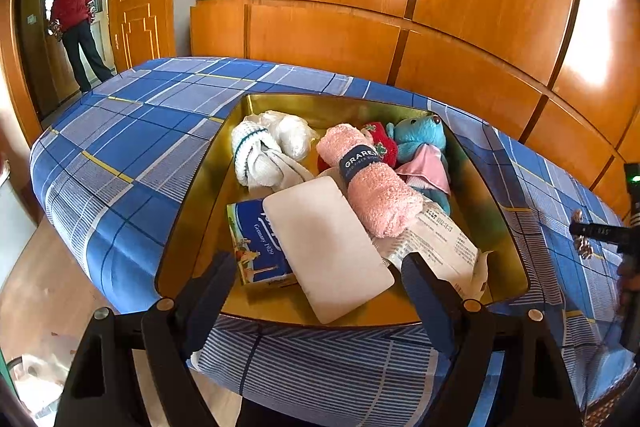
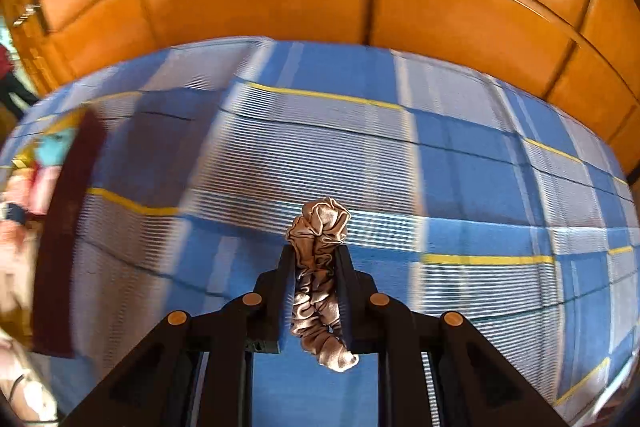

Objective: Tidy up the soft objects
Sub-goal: 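Carry the brown scrunchie into the gold tray and open the right tool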

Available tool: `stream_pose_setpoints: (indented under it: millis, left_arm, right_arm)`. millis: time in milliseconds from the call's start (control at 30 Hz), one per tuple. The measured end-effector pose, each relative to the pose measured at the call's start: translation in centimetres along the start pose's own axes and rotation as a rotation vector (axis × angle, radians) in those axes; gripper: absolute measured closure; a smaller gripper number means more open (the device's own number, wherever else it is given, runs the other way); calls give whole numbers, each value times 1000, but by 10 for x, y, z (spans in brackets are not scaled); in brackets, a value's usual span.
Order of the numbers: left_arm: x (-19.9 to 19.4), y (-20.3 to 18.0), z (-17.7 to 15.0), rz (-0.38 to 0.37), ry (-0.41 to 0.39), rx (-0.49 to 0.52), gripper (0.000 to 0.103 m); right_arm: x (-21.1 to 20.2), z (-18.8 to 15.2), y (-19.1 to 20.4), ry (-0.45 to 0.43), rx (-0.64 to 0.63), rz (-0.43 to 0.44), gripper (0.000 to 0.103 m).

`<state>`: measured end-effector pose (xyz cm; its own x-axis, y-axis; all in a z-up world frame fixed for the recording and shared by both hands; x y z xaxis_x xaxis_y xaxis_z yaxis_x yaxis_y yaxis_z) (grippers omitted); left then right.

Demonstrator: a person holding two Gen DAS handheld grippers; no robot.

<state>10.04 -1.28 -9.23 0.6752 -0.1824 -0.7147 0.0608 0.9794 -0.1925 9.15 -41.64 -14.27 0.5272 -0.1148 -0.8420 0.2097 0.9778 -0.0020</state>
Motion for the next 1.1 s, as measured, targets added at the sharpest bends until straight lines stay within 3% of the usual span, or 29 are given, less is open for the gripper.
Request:
stream_pose_setpoints:
  millis: [433,700,833,1000,1100]
  left_arm:
    - [3,15,1,9,8,-37,17]
    - [-3,24,6,17,-8,-55,17]
    - [-3,27,7,24,-8,-60,17]
    - [-2,27,5,29,-3,-63,17]
    - [2,26,3,30,6,-61,17]
  right_arm:
    - [-57,23,172,-112,-205,367,86]
    - [-62,23,246,-92,-256,521,86]
    - [-48,24,264,-81,-292,499,83]
    - [-1,26,262,-25,-331,340,81]
    - [9,28,260,-40,-363,282,80]
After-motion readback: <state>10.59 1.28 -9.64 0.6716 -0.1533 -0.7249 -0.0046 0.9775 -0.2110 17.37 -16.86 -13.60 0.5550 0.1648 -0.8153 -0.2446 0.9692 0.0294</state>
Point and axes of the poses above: each gripper's, at about its wrist camera, not at the fingertips, and x roughly the way its jaws point, y to its left, z to its top, the point moved 8 cm from there along x, roughly the way its jaws point, and after that the axes turned 6 degrees about -x, right-handed, at the moved point
